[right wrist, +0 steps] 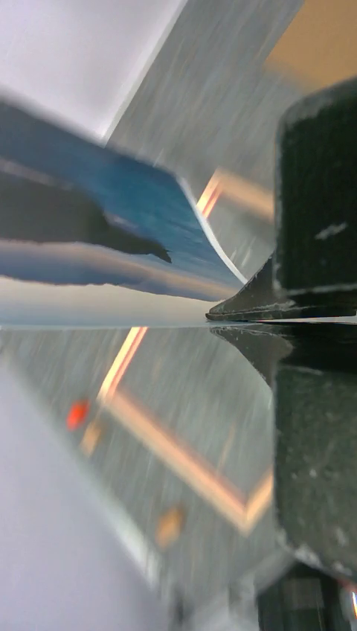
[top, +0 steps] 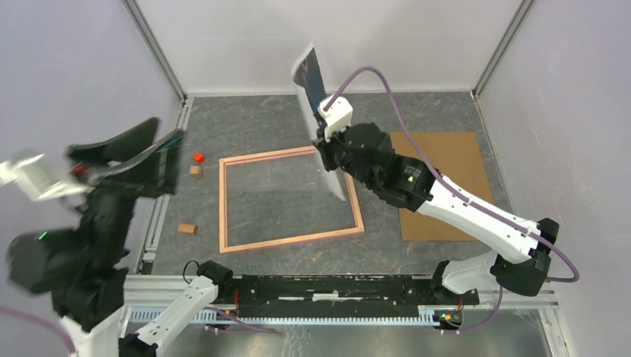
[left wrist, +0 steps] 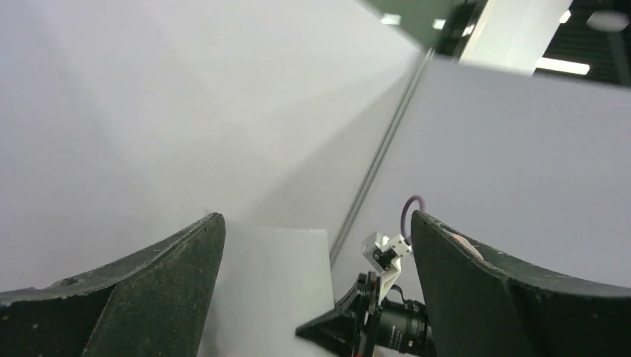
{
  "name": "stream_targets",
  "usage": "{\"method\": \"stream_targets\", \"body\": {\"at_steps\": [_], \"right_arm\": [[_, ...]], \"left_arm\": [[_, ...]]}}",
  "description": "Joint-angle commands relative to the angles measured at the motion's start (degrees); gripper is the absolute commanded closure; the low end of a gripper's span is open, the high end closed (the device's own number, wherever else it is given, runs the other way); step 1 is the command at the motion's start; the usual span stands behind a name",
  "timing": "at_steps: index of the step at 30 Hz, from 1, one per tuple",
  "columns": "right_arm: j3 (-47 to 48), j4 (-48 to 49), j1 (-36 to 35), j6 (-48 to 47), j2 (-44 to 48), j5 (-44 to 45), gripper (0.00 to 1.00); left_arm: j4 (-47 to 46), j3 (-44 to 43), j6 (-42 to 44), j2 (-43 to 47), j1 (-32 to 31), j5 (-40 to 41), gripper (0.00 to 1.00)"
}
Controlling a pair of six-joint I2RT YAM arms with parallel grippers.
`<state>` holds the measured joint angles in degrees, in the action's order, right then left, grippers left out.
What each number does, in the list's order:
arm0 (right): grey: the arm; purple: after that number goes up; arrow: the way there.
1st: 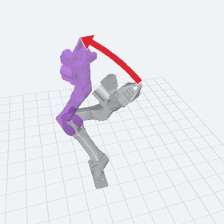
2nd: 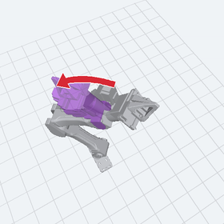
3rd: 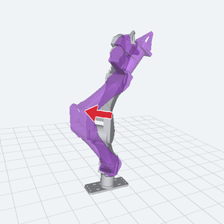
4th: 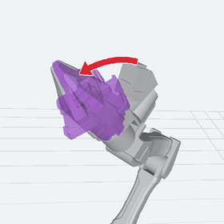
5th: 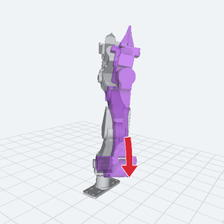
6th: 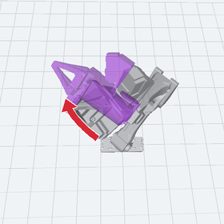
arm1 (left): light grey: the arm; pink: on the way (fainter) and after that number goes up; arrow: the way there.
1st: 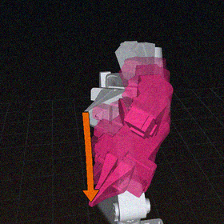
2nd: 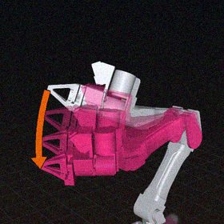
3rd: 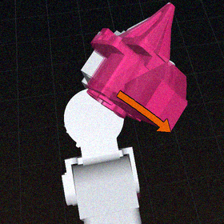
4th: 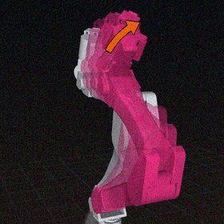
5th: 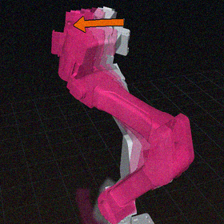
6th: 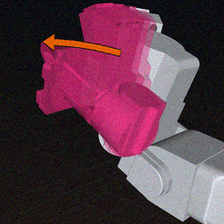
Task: Put the photo into the frame
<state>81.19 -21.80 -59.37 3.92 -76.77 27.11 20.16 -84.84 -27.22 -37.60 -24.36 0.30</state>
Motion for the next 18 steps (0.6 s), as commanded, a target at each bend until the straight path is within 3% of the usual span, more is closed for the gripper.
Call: {"method": "stream_targets", "body": {"at_steps": [1, 4, 11, 13, 18], "right_arm": [[10.8, 7.1, 0.1, 14.5, -3.7, -33.4, 1.00], [10.1, 12.0, 6.5, 24.0, -6.1, -43.9, 1.00], [-21.3, 45.6, 22.9, 49.5, -7.8, -61.8, 1.00], [-23.8, 45.3, 25.7, 48.8, -11.5, -64.6, 1.00], [-19.9, 30.7, 30.2, 34.8, -21.8, -73.5, 1.00]], "left_arm": [[-0.5, -0.7, 8.0, 1.3, -0.2, 4.8, 0.00], [-1.8, -0.8, 8.7, 4.0, -0.2, 4.2, 0.00], [-1.6, 2.7, 6.8, 2.5, -0.2, 1.2, 0.00], [-1.6, 4.0, 6.4, 1.1, -0.2, 0.0, 0.00], [-1.0, 6.4, 6.9, -2.3, -0.2, -4.7, 0.00]]}}
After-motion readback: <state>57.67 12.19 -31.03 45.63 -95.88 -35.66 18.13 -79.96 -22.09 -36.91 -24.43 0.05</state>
